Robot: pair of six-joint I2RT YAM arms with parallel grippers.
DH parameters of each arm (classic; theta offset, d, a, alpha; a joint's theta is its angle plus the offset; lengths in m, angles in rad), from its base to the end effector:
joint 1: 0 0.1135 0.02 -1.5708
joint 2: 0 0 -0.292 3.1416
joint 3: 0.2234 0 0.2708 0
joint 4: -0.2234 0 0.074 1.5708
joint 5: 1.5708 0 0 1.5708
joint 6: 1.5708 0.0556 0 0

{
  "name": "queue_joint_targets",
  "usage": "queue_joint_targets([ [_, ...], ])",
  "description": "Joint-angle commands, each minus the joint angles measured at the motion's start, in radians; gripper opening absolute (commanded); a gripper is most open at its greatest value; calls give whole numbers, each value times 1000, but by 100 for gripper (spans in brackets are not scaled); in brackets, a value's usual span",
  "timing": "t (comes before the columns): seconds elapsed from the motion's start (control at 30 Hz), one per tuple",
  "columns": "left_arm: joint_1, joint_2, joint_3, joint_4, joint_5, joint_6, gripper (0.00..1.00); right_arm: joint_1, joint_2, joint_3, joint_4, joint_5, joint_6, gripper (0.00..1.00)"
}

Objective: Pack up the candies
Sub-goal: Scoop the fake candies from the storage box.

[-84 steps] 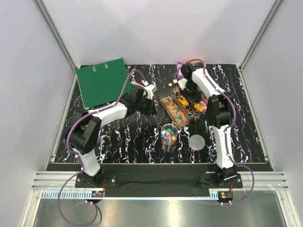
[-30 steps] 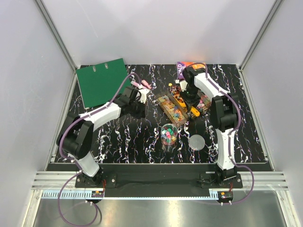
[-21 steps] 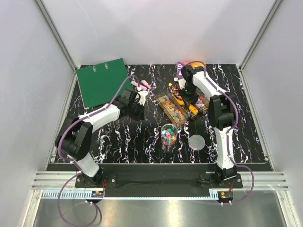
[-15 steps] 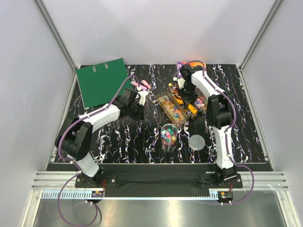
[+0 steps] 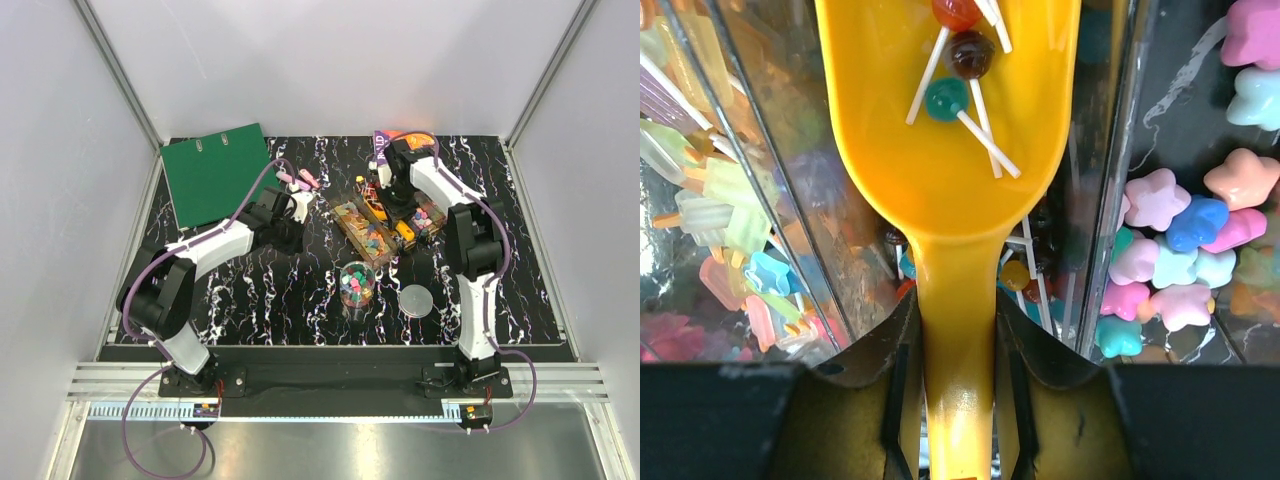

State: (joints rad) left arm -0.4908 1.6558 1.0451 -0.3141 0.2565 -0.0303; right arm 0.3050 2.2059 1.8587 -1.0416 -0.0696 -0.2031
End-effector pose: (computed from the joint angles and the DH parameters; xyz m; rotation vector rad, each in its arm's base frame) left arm 0.3218 -0.1880 0.2001 0.6839 2.4390 -0.5336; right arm 0.4618 0.1494 0.1878 -0.7533 2.8638 0.1167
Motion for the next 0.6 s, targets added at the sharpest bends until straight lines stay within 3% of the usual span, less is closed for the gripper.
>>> queue_joint_targets([
  [0.0,4,-8,10,7,-14,15,0,6,25,-144,308,16,33,0],
  [0.57,3,2,23,7,-22,23,0,8,-178,-457,630,57,28,0],
])
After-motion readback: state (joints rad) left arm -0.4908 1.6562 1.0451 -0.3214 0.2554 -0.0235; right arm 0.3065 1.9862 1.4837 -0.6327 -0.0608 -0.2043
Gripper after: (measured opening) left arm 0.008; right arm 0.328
